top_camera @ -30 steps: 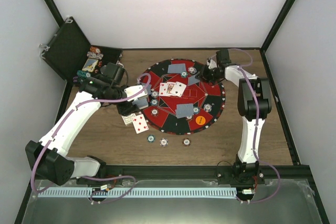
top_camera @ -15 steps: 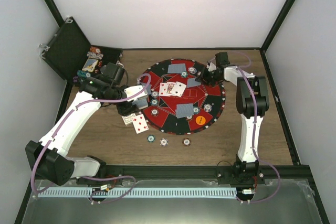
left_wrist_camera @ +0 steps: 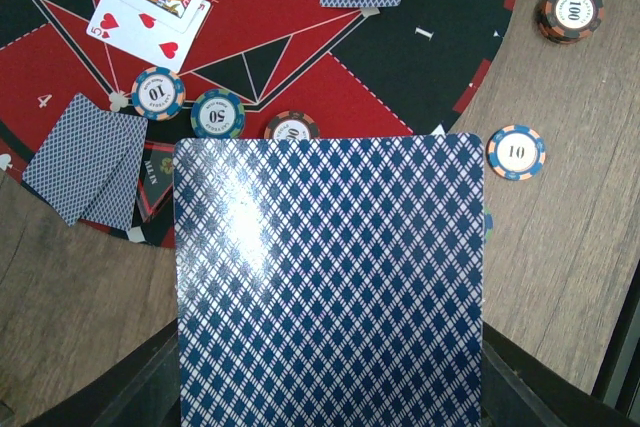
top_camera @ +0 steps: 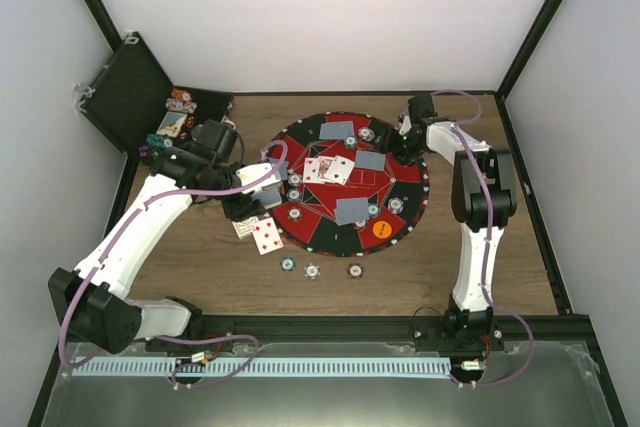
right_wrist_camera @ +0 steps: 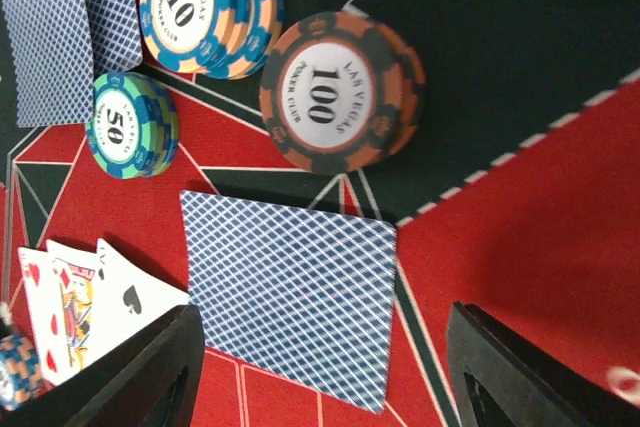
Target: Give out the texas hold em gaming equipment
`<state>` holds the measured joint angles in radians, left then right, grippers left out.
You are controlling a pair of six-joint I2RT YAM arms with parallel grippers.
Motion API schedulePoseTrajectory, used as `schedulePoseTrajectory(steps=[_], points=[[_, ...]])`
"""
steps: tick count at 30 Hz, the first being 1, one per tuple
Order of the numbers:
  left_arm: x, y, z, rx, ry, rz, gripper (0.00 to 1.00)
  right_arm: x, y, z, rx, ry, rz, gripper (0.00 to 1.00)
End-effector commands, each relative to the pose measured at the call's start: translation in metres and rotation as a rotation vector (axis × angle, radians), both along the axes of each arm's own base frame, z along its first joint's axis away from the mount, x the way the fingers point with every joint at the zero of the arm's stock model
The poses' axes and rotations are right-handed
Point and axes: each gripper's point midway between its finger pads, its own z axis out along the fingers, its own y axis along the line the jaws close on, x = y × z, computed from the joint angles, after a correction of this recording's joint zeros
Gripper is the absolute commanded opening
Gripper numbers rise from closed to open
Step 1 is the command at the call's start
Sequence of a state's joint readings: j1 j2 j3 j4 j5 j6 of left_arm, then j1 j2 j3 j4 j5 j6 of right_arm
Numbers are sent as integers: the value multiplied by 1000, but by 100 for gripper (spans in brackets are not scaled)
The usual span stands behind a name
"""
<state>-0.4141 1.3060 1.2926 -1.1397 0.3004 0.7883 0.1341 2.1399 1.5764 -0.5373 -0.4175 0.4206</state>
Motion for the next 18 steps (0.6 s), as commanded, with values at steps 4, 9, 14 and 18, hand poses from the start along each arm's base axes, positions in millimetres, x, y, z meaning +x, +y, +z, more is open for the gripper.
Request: schedulePoseTrajectory(steps=[4,9,14,18], points=[[-2,-5,13,-33,-23,-20,4,-8,-8,55,-130,-97,-11,71],[0,-6,13,-38,-27,-21,4,-42,52,104,99,-181,120,80],[1,-9,11,-45,-18,-25,4,-113,147,159,387,-226,359,90],[3,-11,11,-52,-19,-27,4,-160,202,185,527,-218,510,91]])
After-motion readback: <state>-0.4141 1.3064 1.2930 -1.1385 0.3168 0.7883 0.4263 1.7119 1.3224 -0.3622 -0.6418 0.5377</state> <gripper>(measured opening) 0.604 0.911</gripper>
